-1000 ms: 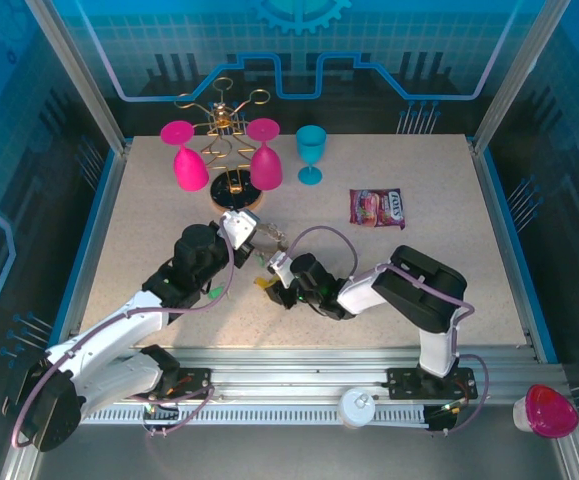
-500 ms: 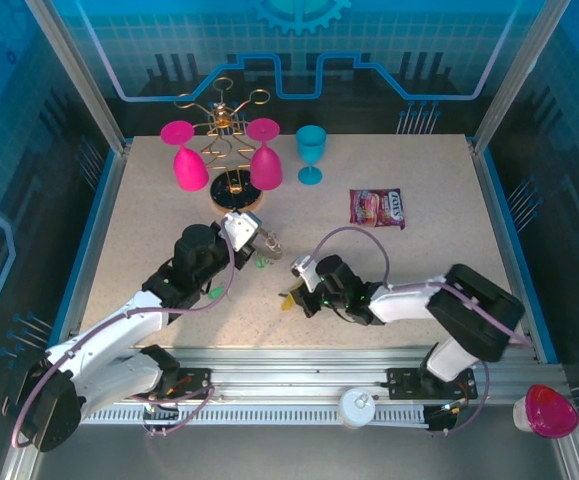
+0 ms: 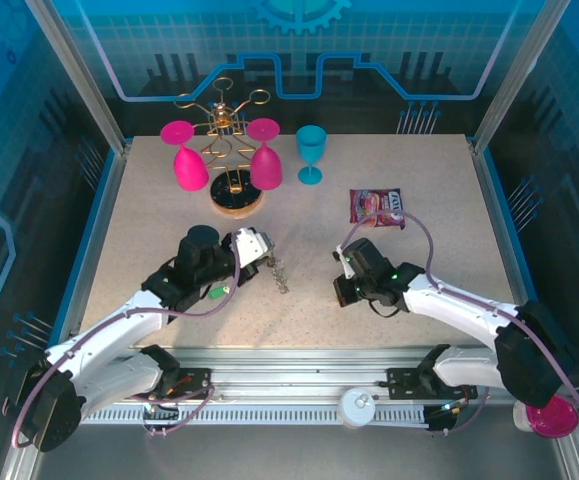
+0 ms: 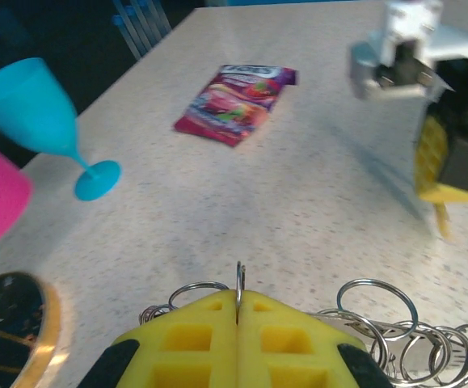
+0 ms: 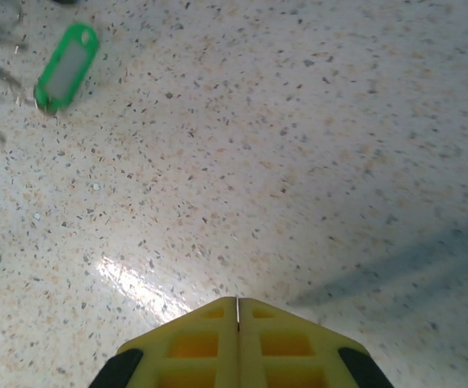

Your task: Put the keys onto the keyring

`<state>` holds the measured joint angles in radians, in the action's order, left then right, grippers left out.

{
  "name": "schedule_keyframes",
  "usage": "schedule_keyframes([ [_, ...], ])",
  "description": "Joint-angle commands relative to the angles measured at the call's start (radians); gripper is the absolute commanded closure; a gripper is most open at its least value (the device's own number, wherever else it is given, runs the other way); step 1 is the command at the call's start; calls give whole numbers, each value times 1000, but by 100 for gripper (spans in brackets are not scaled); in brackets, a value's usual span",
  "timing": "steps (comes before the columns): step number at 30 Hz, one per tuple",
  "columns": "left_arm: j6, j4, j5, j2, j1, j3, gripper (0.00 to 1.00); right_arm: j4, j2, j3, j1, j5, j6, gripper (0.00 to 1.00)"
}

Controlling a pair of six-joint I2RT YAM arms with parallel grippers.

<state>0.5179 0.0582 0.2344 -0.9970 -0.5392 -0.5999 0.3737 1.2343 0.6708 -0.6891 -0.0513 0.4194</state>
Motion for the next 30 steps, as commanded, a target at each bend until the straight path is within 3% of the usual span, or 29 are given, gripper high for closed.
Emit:
schedule_keyframes([
  [1, 76, -63, 178, -6, -2, -47, 100, 195, 24, 66, 21, 62, 9, 100],
  [4, 114, -124, 229, -38, -13, -60, 100, 213, 101, 100, 23, 88, -7, 100],
  [9, 203, -202, 222, -73, -57, -59, 100, 159, 203, 150, 22, 123, -32, 100],
  [17, 237, -172, 217, -67, -64, -18, 100, 86, 307, 190, 35, 171, -51, 100],
  [26, 242, -152, 199, -61, -70, -9, 100, 120, 249, 170, 51, 168, -24, 61],
  [30, 241, -149, 197, -58, -72, -9, 100, 141, 203, 129, 49, 180, -8, 56],
])
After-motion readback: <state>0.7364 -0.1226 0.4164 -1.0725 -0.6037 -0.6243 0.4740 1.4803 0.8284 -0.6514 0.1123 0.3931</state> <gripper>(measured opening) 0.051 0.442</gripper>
